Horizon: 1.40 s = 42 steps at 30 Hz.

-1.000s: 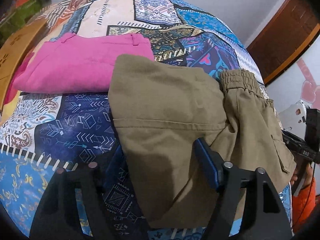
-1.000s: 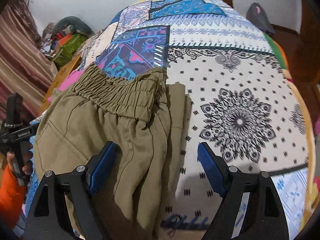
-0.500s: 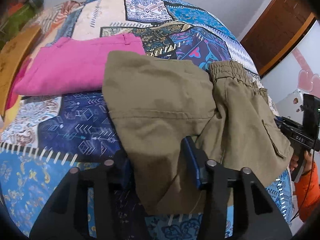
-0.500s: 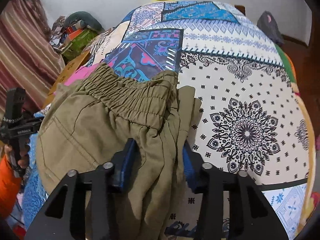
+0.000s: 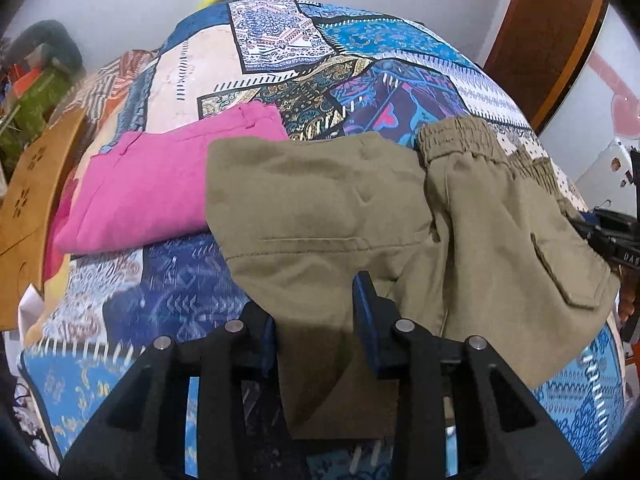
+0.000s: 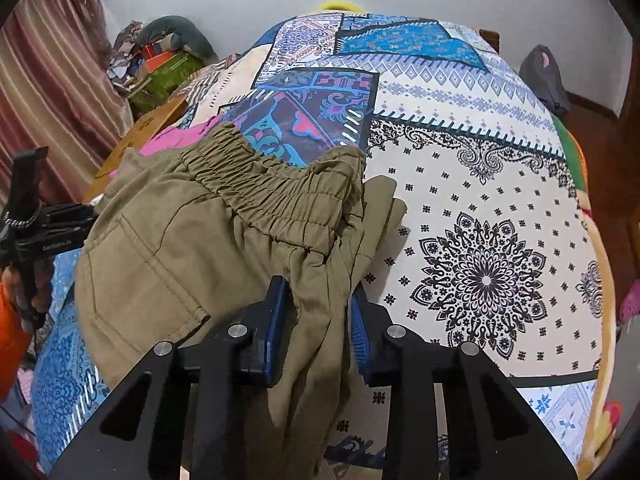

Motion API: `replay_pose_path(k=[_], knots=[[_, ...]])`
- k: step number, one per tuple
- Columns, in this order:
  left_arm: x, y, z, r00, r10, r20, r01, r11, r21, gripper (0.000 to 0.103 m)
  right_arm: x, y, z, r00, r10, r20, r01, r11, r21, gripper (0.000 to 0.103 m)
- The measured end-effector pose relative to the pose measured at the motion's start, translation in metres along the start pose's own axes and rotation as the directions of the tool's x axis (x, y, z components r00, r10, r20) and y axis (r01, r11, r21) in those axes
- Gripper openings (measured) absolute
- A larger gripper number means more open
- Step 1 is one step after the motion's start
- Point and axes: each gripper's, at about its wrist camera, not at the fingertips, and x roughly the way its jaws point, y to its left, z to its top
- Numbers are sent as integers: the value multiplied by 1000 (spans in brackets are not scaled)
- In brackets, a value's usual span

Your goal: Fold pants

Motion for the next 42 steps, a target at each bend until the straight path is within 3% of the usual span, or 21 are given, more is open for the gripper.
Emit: replay_pose_path(k=[5, 9, 12, 16, 22, 33, 42], knots=[[10, 5, 14, 1000, -25, -5, 25, 999, -38, 34, 2, 1, 1, 1000, -9, 17, 9, 1000, 0, 27], [4, 1, 17, 999, 29, 33, -28, 999, -15, 13, -3, 1, 3, 999, -8, 37, 8, 1000, -2, 20], [-10, -6, 15, 997, 33, 65, -34, 999, 13, 3, -9, 1, 7, 999, 12, 50, -12, 1000, 2, 13], [-33, -15, 15, 995, -36, 96, 35, 999, 15, 3, -19, 8, 10, 998, 3, 68, -1, 1000, -19, 12], [-62, -31, 7, 992, -61, 113, 57, 998, 39, 3, -39, 17, 10, 995, 11, 95, -7, 999, -37, 10], [-108, -35, -9, 985, -35, 170, 30, 999, 33, 2, -71, 44, 17, 987, 39, 156, -26, 996, -88, 9], [-143, -12, 2, 969, 20, 246, -24, 1000, 11, 2, -75, 75, 51, 976, 58, 211, -25, 987, -158, 9]])
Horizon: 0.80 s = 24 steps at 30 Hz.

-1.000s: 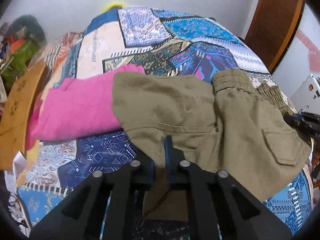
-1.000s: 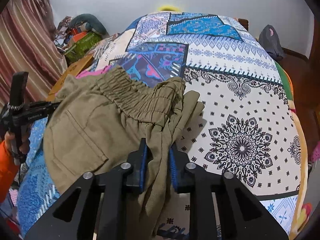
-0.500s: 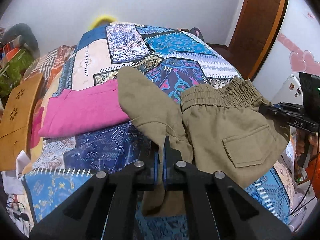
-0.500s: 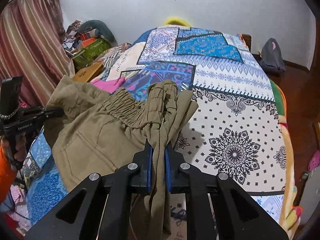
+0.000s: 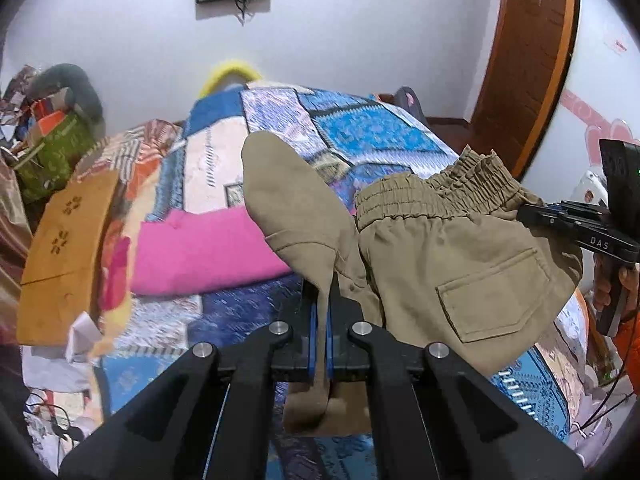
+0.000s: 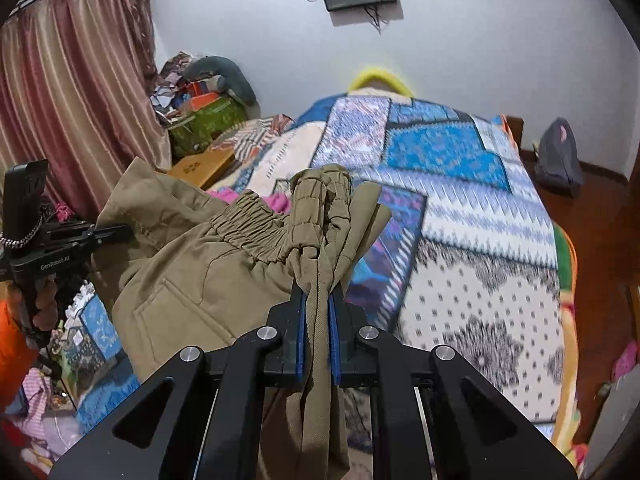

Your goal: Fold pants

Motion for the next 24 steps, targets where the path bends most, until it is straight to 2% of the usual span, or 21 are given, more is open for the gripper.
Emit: replay_pose_path(k=[6, 12, 24], knots=[[-1, 36, 20, 998, 50, 23, -49, 998, -27, 2, 27, 23, 38, 999, 18, 28, -16, 997, -69, 9], [15, 78, 38, 993, 111, 29, -110, 992, -59, 2, 72, 36, 73, 999, 43, 27, -40, 994, -99, 9], [74, 163, 57, 984, 180, 0, -179, 977, -118, 2, 162, 62, 105, 998, 61, -2, -61, 989, -132, 9]])
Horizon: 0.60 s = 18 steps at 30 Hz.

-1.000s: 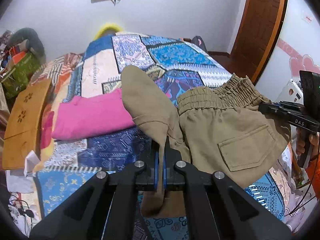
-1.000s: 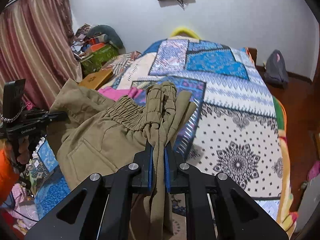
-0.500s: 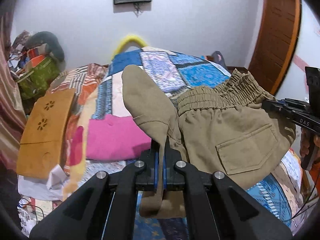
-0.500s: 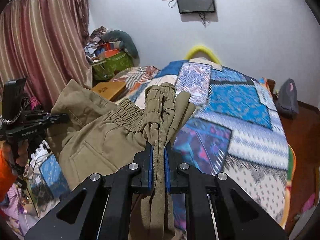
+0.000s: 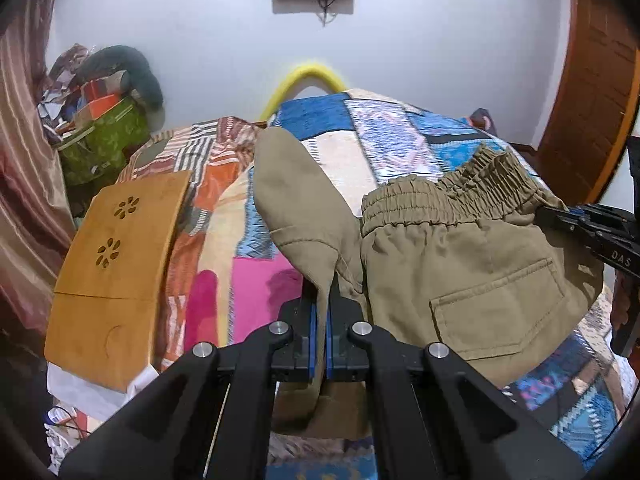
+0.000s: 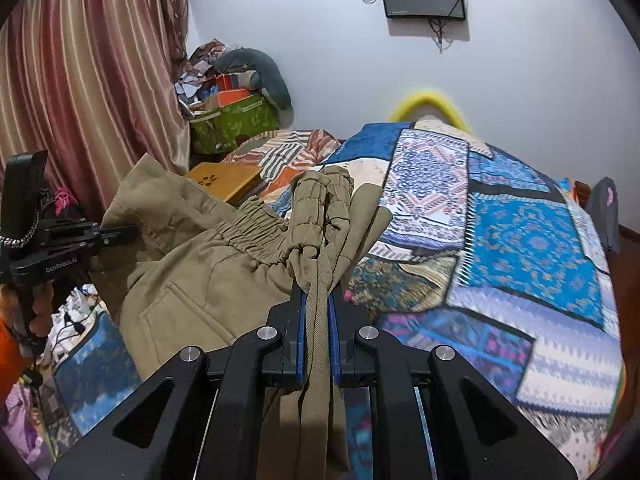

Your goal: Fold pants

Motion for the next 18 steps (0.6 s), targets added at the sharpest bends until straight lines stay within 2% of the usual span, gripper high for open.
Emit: replay_pose_path(k=[8, 14, 18], knots=[[59, 37, 2, 997, 26, -76, -29, 999, -40, 2, 51, 9, 3, 999, 7, -46, -7, 1000, -8, 9], [97, 60, -12, 990, 58, -126, -67, 995, -72, 2, 85, 5, -3, 995, -1, -103, 3, 1000, 19, 9], [115, 80, -23, 986, 45, -161, -63, 992, -107, 3, 98, -7, -13, 987, -9, -161, 16, 999, 41, 9]])
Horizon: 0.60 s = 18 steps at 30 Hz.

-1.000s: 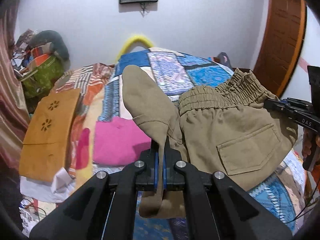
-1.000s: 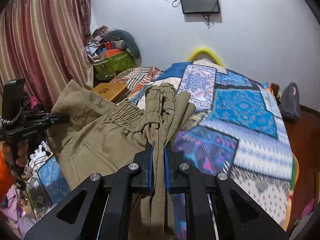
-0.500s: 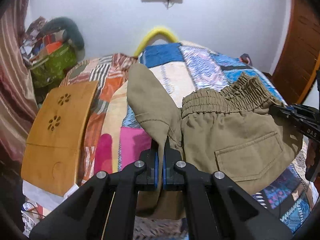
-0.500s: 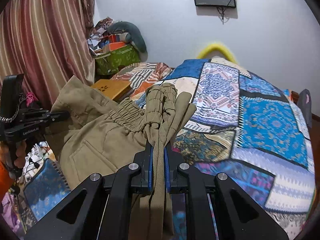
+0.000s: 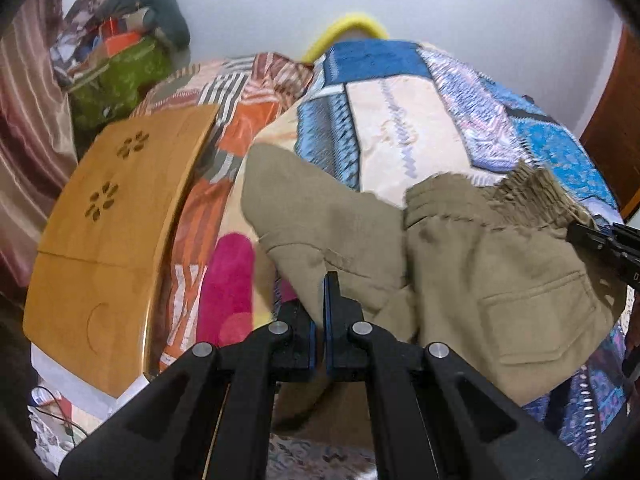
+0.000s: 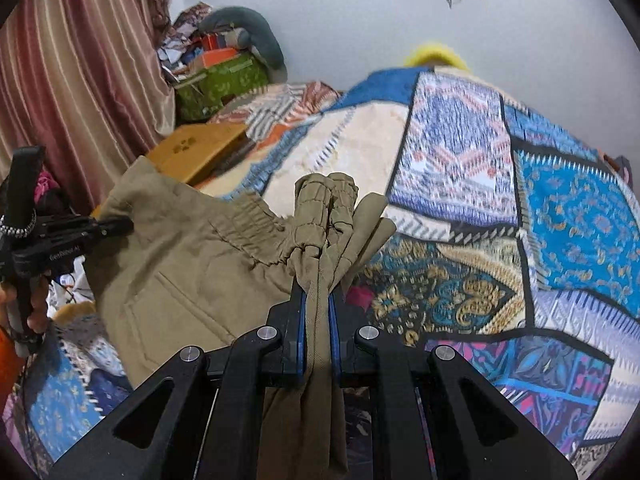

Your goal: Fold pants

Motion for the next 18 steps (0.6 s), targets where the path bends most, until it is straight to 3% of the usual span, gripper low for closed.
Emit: replay_pose_path(k=[5, 11, 15, 18], knots=[[27, 12, -13, 996, -18, -83, 15, 999, -46, 5, 14, -4, -12, 997, -31, -67, 30, 999, -9, 10], [28, 1, -24, 994, 33, -107, -33, 999, 1, 10, 11, 3, -15, 990, -97, -106, 91, 994, -57, 24], [12, 6, -28, 993, 42, -108, -48, 998, -51, 16, -7, 7, -17, 991, -92, -94, 88, 995, -49, 40], [-5, 5, -31, 994, 52, -95, -58, 996, -61, 16, -33, 16, -17, 994, -93, -54, 90, 994, -63, 42]])
